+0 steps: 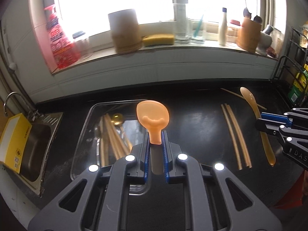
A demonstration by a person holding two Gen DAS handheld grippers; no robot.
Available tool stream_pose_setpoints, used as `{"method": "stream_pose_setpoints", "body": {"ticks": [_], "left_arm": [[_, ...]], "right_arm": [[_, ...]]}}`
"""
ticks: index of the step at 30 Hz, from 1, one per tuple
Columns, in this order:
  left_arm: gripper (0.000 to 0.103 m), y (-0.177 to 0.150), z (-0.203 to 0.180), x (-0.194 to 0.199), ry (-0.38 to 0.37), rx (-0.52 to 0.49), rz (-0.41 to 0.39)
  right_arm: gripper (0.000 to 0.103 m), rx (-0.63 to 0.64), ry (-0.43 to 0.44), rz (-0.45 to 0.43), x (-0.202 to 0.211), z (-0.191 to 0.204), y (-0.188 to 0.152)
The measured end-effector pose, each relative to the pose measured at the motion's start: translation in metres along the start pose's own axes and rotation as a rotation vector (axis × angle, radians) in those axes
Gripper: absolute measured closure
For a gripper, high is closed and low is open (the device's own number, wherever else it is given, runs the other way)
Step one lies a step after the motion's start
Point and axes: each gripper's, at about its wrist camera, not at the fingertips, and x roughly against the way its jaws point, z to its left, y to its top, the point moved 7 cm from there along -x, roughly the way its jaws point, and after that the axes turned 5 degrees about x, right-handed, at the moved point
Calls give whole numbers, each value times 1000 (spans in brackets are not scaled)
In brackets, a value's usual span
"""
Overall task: Organize utensils
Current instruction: 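Carry the white-handled spoon and wooden spoon over the clear tray with both tools, then open both tools to drop the two spoons into the tray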
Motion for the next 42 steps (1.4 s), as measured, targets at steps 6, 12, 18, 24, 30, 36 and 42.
{"method": "stream_pose_setpoints", "body": {"ticks": [6, 12, 18, 24, 30, 36, 42], "left_arm": [[91, -6, 60, -2, 50, 48, 20], [91, -12, 105, -8, 76, 88, 42], [91, -15, 133, -25, 73, 118, 73], [91, -10, 149, -56, 37, 159, 118], [91, -7, 155, -98, -18, 209, 190], [91, -4, 155, -126, -44, 237, 229], [91, -5, 156, -153, -51, 239, 278]], "right_arm": [[91, 56, 62, 0, -26, 63, 29], [91, 104, 109, 8, -46, 114, 52], [91, 120, 150, 32, -68, 148, 73], [91, 48, 193, 92, -105, 155, 93], [91, -42, 234, 174, -149, 147, 104], [91, -72, 257, 244, -189, 146, 106], [91, -88, 266, 291, -222, 141, 107]]}}
